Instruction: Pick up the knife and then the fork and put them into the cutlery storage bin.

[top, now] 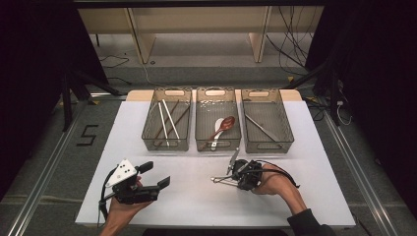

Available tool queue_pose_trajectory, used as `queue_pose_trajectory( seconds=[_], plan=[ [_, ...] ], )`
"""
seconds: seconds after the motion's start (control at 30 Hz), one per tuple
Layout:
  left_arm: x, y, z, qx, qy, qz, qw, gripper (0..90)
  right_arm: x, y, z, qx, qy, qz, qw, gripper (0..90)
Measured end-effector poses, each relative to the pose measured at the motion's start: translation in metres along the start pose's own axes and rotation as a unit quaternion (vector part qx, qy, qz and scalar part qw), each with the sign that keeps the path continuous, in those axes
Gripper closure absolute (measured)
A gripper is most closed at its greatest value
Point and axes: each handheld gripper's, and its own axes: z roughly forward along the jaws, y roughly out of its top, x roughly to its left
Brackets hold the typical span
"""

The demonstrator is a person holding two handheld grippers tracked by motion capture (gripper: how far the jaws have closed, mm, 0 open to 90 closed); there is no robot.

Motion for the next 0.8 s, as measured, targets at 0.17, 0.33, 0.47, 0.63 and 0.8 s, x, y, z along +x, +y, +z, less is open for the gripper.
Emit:
queue_pose_trajectory(
  seconds=[0.17,0.33,0.47,0.63,0.8],
  plan=[
    [0.0001,0.0001,-0.0006,-0.002,0.0,0.0,1.0,15.7,0.0,0.0006,-0.0011,-0.004,-0.005,-0.005,1.0,84.7],
    [0.0003,0.0001,-0.001,-0.001,0.001,0.002,1.0,15.7,-0.0008,0.0001,-0.0048,-0.009,-0.005,0.005,0.9999,84.7],
    [-0.0002,0.0001,-0.0009,-0.002,0.0,0.002,1.0,15.7,-0.0007,0.0001,-0.0038,-0.007,-0.005,0.003,1.0,84.7],
    [0.0001,0.0002,-0.001,-0.002,0.001,0.001,1.0,15.7,-0.0012,-0.0002,-0.0055,-0.016,-0.005,0.009,0.9998,84.7],
    [-0.0003,0.0002,-0.001,-0.003,0.0,0.001,1.0,15.7,-0.0021,-0.0011,-0.0054,-0.014,-0.007,0.015,0.9998,84.7]
  ],
)
